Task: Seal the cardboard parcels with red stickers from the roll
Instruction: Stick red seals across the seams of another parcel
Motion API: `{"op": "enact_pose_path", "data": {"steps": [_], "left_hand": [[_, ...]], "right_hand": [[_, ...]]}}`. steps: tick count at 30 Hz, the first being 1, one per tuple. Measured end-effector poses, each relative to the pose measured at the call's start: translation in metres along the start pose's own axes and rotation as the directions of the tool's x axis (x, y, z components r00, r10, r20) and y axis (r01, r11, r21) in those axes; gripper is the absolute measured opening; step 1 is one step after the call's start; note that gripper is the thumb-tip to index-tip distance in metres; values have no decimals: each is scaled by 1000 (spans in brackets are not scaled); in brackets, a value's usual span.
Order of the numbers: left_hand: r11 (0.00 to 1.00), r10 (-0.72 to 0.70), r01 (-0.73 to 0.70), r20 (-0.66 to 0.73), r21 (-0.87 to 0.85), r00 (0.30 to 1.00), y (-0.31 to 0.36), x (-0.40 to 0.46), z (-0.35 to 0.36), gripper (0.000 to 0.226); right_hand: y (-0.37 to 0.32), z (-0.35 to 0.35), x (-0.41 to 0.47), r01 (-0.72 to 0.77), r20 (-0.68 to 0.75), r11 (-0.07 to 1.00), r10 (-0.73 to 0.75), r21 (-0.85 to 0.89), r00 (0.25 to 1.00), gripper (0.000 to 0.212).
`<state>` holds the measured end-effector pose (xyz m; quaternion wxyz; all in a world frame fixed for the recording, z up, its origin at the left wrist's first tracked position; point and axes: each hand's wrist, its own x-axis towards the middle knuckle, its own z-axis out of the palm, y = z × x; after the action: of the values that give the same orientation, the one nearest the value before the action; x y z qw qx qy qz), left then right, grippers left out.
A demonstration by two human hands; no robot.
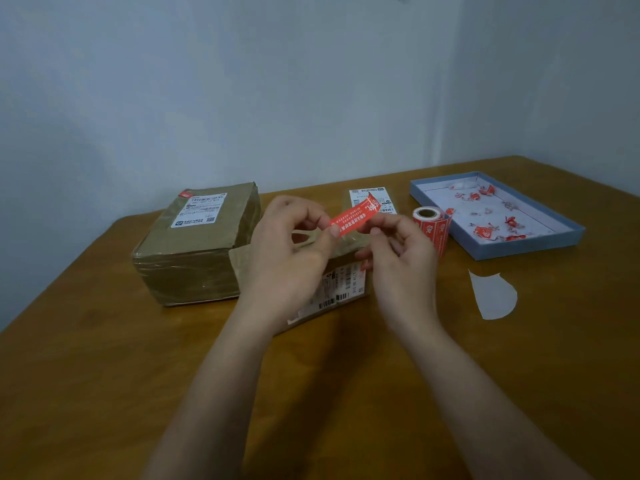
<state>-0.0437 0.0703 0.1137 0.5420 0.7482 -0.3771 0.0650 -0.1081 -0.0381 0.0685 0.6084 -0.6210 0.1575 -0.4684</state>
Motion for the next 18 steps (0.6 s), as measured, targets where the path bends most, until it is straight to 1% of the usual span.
{"op": "enact_pose_path", "data": {"steps": [1,2,3,4,6,8,10,11,12,15,16,18], "left_hand": [[1000,0,0,-8,-1,1000,0,0,0,16],[1000,-4,4,-20,-12,1000,0,0,-1,17],[1000,-14,13,-34,-23,999,0,0,-3,17],[999,-29,28,-46,-31,999,0,1,-5,16],[997,-67,66,-51,-30,996,1,1,-9,13],[996,-85,84,-54,-19,995,2,1,-12,15],[998,-64,65,-55,14,996,2,1,-13,15],[998,-48,50,-46,40,998,3,0,-13,15],[997,-33,36,-37,64,999,2,-1,-13,14],[993,-13,16,-28,116,1000,2,-5,-13,15],[992,-13,16,-27,126,1000,1,-6,-14,15],[992,-17,20,-24,128,1000,-1,-7,-16,15]], "right_hand": [[0,-1,1,-26,10,1000,26,2,1000,15],[-1,-2,3,-63,19,998,63,6,998,21],[-2,-4,5,-99,27,995,99,19,995,31],[-2,-7,8,-109,39,993,107,44,993,38],[-3,-13,11,-54,89,992,44,114,995,45],[-3,-17,11,21,189,987,-51,158,981,51],[-3,-16,8,67,267,990,-98,123,959,57],[-3,-14,7,79,271,993,-99,86,957,58],[-4,-12,6,84,251,995,-95,56,963,54],[-4,-11,8,113,146,993,-116,29,982,22],[-5,-11,9,123,129,992,-126,31,984,15],[-4,-13,10,111,121,993,-115,37,986,14]]}}
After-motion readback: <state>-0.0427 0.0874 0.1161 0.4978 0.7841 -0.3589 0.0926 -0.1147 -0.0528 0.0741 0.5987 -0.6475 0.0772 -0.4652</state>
